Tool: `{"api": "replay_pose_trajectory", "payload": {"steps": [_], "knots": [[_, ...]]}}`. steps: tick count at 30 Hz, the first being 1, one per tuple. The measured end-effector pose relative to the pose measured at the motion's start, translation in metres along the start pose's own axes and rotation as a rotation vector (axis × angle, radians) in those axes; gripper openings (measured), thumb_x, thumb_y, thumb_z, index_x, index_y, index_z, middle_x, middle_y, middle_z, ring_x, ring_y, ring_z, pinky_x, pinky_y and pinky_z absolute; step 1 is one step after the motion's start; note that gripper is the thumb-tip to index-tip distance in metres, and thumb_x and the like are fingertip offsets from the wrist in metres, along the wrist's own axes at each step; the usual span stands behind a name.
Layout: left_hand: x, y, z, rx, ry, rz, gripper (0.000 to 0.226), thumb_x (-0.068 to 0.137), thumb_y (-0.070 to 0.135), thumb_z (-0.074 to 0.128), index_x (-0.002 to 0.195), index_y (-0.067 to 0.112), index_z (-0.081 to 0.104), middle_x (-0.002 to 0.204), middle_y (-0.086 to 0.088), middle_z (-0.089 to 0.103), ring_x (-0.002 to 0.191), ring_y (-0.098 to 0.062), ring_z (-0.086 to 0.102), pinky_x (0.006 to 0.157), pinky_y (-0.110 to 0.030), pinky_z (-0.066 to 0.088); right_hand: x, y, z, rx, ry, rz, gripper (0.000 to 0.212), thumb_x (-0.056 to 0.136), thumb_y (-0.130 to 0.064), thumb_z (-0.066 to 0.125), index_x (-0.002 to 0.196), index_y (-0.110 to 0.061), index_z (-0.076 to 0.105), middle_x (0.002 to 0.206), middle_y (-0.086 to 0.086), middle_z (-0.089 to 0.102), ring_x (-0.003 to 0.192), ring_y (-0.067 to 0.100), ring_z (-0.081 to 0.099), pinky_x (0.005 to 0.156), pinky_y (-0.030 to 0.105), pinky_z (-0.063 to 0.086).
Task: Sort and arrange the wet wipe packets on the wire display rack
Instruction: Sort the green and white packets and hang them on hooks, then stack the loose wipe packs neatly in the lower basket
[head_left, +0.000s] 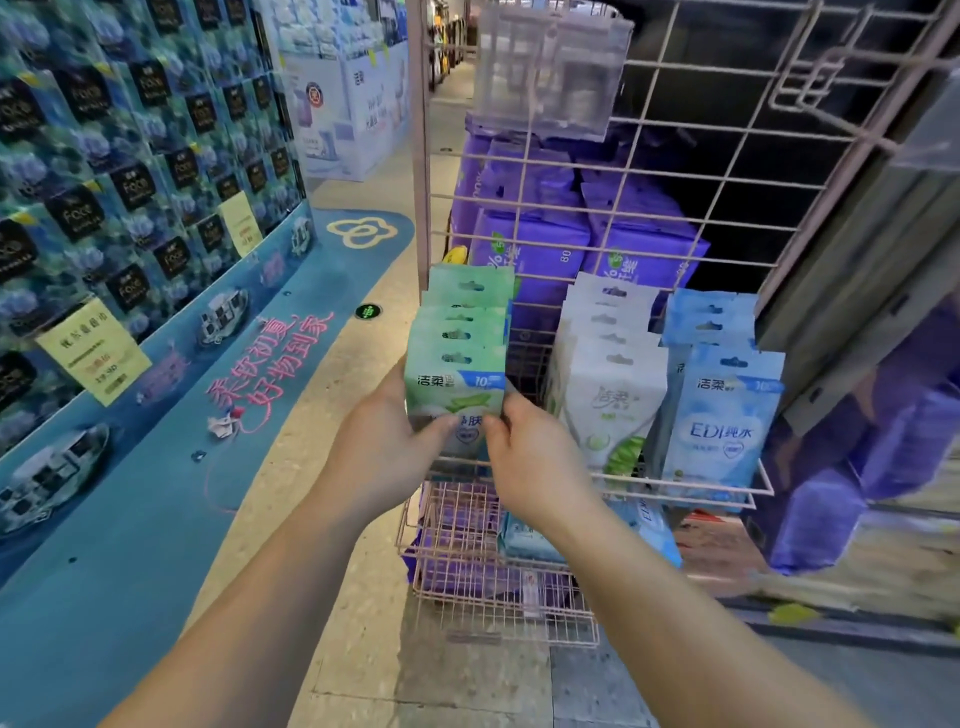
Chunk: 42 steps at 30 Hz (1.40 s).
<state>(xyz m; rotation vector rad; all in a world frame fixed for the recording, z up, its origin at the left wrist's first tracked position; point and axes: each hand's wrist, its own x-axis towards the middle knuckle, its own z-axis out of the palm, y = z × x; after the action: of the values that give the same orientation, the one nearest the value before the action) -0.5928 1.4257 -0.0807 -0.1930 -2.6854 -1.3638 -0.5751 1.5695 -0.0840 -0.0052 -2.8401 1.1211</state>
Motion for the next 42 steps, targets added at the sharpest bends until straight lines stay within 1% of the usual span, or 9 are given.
{"api": "replay_pose_trajectory", "payload": {"steps": [3,8,16,22,25,27,31,36,42], "knots": [[0.000,0.001,-0.002,0.036,0.031,-0.035,0.050,0.083,0.026,0.068,0.129,0.032,0.048,0.090,0.021,0.056,0.091,-0.011,0.054,0.070,-0.022,0.041,0.001,0.000,0.000,0.043,-0.006,-0.001,0.037,0.099,-0.029,0.039,0.136,-0.030,0.042,0.117,0.001,0.066,0.102,0.023,0.060,0.083,0.036,0.051],[-0.006,0.004,0.001,0.138,0.050,-0.039,0.033,0.086,0.034,0.063,0.118,0.029,0.056,0.085,0.013,0.059,0.100,-0.024,0.053,0.109,-0.052,0.028,-0.014,0.008,-0.004,0.096,0.055,-0.057,0.035,0.095,-0.032,0.047,0.129,-0.032,0.049,0.111,-0.008,0.069,0.094,0.014,0.064,0.079,0.033,0.054],[-0.021,-0.010,0.016,-0.015,0.251,-0.087,0.092,0.075,0.042,0.073,0.148,0.017,0.023,0.149,-0.006,0.035,0.138,-0.024,0.031,0.113,-0.043,0.027,-0.047,0.067,-0.048,-0.020,0.500,0.167,0.035,0.087,-0.027,0.058,0.121,-0.023,0.055,0.107,-0.004,0.067,0.096,0.022,0.061,0.083,0.041,0.049],[-0.040,-0.016,0.032,-0.055,0.479,0.127,0.059,0.080,0.024,0.073,0.128,0.003,0.046,0.121,-0.012,0.050,0.115,-0.028,0.047,0.099,-0.035,0.037,-0.041,0.079,-0.044,-0.328,0.254,0.279,0.039,0.092,-0.033,0.047,0.130,-0.023,0.048,0.109,0.004,0.067,0.110,0.032,0.048,0.090,0.042,0.034],[-0.057,-0.023,0.039,-0.115,0.479,0.342,0.023,0.082,0.023,0.063,0.100,0.010,0.059,0.091,0.002,0.054,0.085,-0.012,0.052,0.079,-0.021,0.042,-0.056,0.082,-0.045,-0.173,0.478,0.211,0.028,0.089,-0.030,0.056,0.116,-0.022,0.059,0.100,-0.005,0.067,0.102,0.024,0.054,0.089,0.041,0.037],[-0.072,-0.028,0.050,-0.116,0.210,0.371,0.003,0.084,0.025,0.057,0.083,0.028,0.056,0.076,0.015,0.056,0.073,-0.002,0.053,0.068,-0.009,0.040,-0.074,0.088,-0.042,-0.001,0.653,0.172,0.003,0.085,-0.023,0.061,0.088,-0.022,0.062,0.080,-0.009,0.064,0.082,0.013,0.059,0.076,0.035,0.044],[-0.083,-0.047,0.093,-0.165,-0.462,-0.144,0.013,0.085,0.029,0.066,0.093,0.034,0.057,0.089,0.010,0.064,0.073,-0.003,0.060,0.065,-0.017,0.049,-0.096,0.113,-0.013,0.205,0.406,0.483,0.011,0.088,-0.023,0.061,0.098,-0.023,0.058,0.088,-0.005,0.065,0.069,0.003,0.058,0.066,0.026,0.040],[-0.048,-0.046,0.140,-0.441,-0.554,-0.501,0.045,0.088,0.034,0.063,0.128,0.031,0.042,0.105,-0.003,0.066,0.082,-0.020,0.068,0.077,-0.038,0.058,-0.071,0.149,-0.003,0.258,0.233,0.672,0.042,0.090,-0.044,0.052,0.124,-0.021,0.043,0.109,0.006,0.062,0.097,0.029,0.061,0.079,0.036,0.047],[-0.025,-0.030,0.180,-0.677,-0.538,-0.848,0.050,0.091,0.042,0.057,0.135,0.026,0.040,0.104,-0.011,0.071,0.070,-0.026,0.069,0.058,-0.031,0.055,-0.055,0.159,0.002,0.493,0.001,0.735,0.044,0.095,-0.044,0.046,0.137,-0.030,0.041,0.081,-0.003,0.059,0.063,0.015,0.056,0.049,0.019,0.042]]}}
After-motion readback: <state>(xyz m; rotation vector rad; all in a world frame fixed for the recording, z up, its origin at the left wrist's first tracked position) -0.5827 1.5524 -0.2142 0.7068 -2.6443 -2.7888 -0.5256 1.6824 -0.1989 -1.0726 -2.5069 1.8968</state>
